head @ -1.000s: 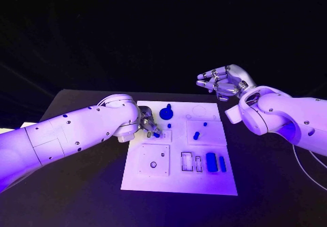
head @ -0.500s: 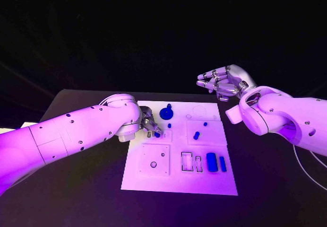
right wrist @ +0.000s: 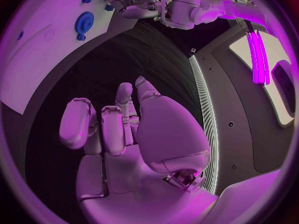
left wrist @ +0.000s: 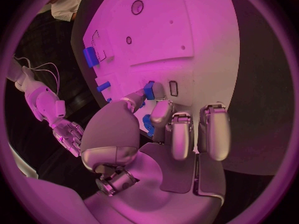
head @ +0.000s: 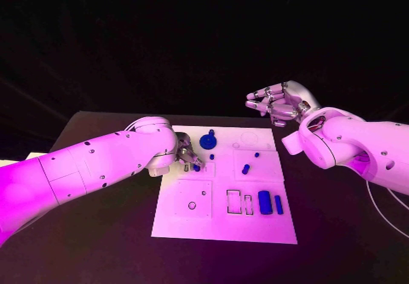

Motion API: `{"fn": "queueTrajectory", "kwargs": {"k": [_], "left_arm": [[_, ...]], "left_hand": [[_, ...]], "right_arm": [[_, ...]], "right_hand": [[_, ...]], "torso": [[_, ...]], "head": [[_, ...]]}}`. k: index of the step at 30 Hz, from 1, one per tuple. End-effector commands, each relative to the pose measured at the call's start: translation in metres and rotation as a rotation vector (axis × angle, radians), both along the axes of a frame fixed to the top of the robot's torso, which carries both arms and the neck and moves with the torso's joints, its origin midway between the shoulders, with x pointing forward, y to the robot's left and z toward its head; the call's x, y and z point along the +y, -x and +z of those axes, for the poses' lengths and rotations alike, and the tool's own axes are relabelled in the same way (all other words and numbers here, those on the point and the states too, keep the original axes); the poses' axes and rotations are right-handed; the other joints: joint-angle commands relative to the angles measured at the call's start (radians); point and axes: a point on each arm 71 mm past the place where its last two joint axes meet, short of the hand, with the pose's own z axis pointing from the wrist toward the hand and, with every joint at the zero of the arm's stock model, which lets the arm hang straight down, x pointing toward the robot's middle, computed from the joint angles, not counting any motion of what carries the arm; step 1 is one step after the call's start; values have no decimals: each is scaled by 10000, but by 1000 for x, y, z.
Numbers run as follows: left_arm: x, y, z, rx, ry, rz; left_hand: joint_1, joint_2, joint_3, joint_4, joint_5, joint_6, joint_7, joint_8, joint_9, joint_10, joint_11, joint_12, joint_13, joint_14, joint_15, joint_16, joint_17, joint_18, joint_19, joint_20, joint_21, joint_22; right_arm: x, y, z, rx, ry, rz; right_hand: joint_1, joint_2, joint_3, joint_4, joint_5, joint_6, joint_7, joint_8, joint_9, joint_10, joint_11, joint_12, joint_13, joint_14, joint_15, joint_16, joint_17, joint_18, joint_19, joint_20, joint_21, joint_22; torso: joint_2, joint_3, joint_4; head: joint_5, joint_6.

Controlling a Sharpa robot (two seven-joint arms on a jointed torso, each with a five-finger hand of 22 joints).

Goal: Assemble the parts on the task board

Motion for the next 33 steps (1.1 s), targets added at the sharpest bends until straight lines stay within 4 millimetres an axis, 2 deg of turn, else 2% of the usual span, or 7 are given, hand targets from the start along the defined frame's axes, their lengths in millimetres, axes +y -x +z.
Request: {"fn": "queueTrajectory", "kwargs": {"k": [1, 3, 7, 12, 17, 20, 33], "left_arm": [[1, 2, -7, 319, -390, -108], [1, 2, -7, 321, -393, -109], [0, 2, -7, 355, -390, -130], [0, 1, -7, 371, -372, -119], [1, 1, -6, 366, -356, -89], [1, 1, -6, 362, -353, -68], [4, 2, -1, 162, -111, 40]], "left_hand": [[-202, -100, -222, 49, -55, 86, -5, -63, -21, 51, 34, -17, -44, 1054, -76, 24, 2628, -131, 741, -69, 47, 1616], [-254, -125, -326, 85, -56, 100, -4, -75, -27, 53, 35, -24, -46, 1054, -75, 24, 2628, -132, 742, -69, 51, 1623], [-500, -333, -816, 245, -77, 131, 8, -109, -41, 44, 45, -65, -71, 1054, -68, 24, 2628, -128, 735, -67, 31, 1611], [-637, -370, -1346, 438, -83, 152, -2, -146, -50, 44, 40, -88, -73, 1054, -75, 24, 2628, -131, 738, -71, 38, 1631], [-746, -340, -2045, 720, -123, 181, -16, -178, -51, 57, 30, -97, -58, 1054, -86, 24, 2628, -135, 743, -82, 47, 1656], [-705, -306, -2240, 778, -156, 186, -17, -187, -49, 57, 27, -108, -62, 1054, -87, 24, 2628, -132, 741, -86, 38, 1650], [-500, -202, -2613, 845, -178, 160, -9, -222, -48, 4, 29, -220, -161, 1054, -88, 24, 2628, -111, 715, -90, -43, 1577]], "right_arm": [[2, 1, -1, 32, 93, 166], [1, 1, -1, 41, 94, 163], [2, 1, -1, 74, 96, 182], [2, 1, -1, 95, 96, 211], [3, 1, -1, 106, 99, 236], [3, 1, -1, 111, 101, 247], [3, 0, -2, 147, 121, 267]], "right_hand": [[4, 98, -53, 0, -14, 15, 46, -30, -17, -59, -3, -58, -16, 456, -13, -58, 290, 184, -94, 2, -68, -27], [4, 98, -53, 0, -14, 15, 46, -30, -17, -59, -3, -58, -16, 456, -13, -58, 290, 184, -94, 2, -68, -27], [4, 98, -53, 0, -14, 15, 46, -30, -17, -59, -3, -58, -16, 456, -13, -58, 290, 184, -94, 2, -68, -27], [4, 98, -53, 0, -14, 15, 46, -30, -17, -59, -3, -58, -16, 456, -13, -58, 290, 184, -94, 2, -68, -27], [4, 98, -53, 0, -14, 15, 46, -30, -17, -59, -3, -58, -16, 456, -13, -58, 290, 184, -94, 2, -68, -27], [-2, 97, -63, 3, -6, 7, 50, -35, -20, -72, 1, -66, -28, 448, -9, -81, 269, 187, -105, 5, -84, -47], [-3, 98, -64, 3, -5, 6, 50, -35, -20, -72, 2, -64, -27, 447, -9, -82, 268, 188, -108, 6, -88, -52]], "torso": [[-2, -9, -6], [-2, -11, -4], [-3, -12, -2], [0, -13, -4], [-2, -14, 1], [-2, -16, -4], [-2, -27, -9]], "head": [[-4, 4], [-6, 3], [-13, -7], [-24, -21], [-32, -30], [-38, -36], [-51, 1]]}}
